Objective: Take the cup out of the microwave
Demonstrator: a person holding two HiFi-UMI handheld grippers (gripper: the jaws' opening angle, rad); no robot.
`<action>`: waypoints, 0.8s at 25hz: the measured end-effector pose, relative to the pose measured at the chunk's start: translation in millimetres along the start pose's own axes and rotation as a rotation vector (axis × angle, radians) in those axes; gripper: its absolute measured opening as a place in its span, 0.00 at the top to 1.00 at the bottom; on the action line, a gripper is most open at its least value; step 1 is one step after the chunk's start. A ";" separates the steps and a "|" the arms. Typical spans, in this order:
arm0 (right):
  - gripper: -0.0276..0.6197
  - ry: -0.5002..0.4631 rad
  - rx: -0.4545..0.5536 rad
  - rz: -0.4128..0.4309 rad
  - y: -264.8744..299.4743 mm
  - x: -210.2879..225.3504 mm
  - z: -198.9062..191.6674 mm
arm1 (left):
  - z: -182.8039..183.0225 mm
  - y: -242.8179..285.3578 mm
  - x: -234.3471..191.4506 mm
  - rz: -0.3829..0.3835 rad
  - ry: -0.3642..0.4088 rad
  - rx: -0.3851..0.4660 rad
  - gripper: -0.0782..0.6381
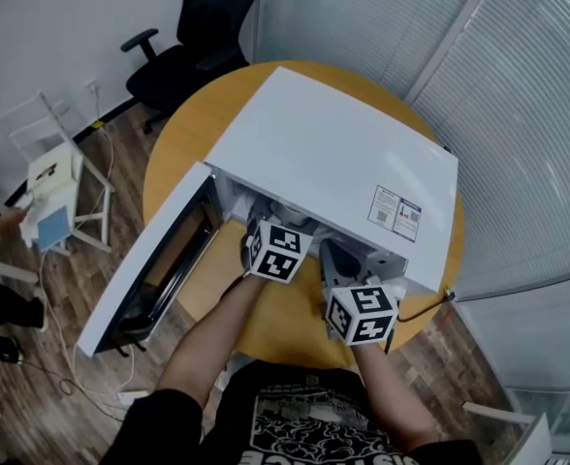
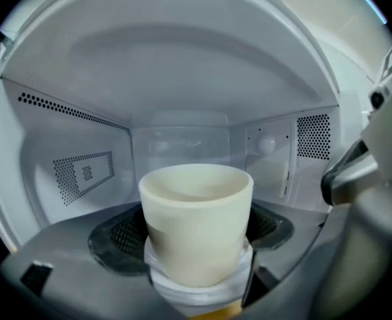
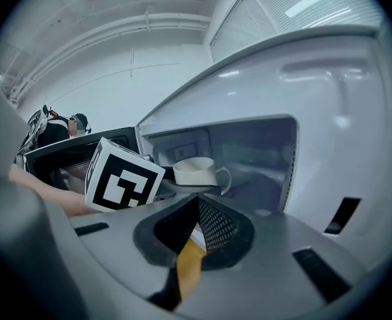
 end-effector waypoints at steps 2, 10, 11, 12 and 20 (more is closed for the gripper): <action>0.93 0.000 0.002 -0.003 -0.4 -3.4 0.4 | -2.7 -6.3 -1.1 0.001 -0.004 0.000 0.28; 0.93 0.000 0.010 -0.023 -3.8 -23.6 3.0 | -5.7 -35.6 -2.0 -0.014 -0.006 0.009 0.28; 0.93 0.001 0.013 -0.027 -4.8 -26.4 4.0 | -5.1 -39.8 -2.9 -0.015 -0.008 0.012 0.28; 0.93 0.001 0.017 -0.030 -6.0 -29.2 4.9 | -4.2 -43.9 -3.8 -0.016 -0.012 0.018 0.28; 0.93 0.017 0.045 -0.060 -24.5 -50.4 8.2 | -2.7 -81.2 2.8 -0.038 -0.017 0.026 0.28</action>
Point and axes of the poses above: the fingertips, and each gripper's own axes: y forward along the fingers, x to its right, z out of its top, the point moved 2 cm from there along -y, backward along the fingers, and after that the axes turned 4 degrees about y, right-handed, at the moved point
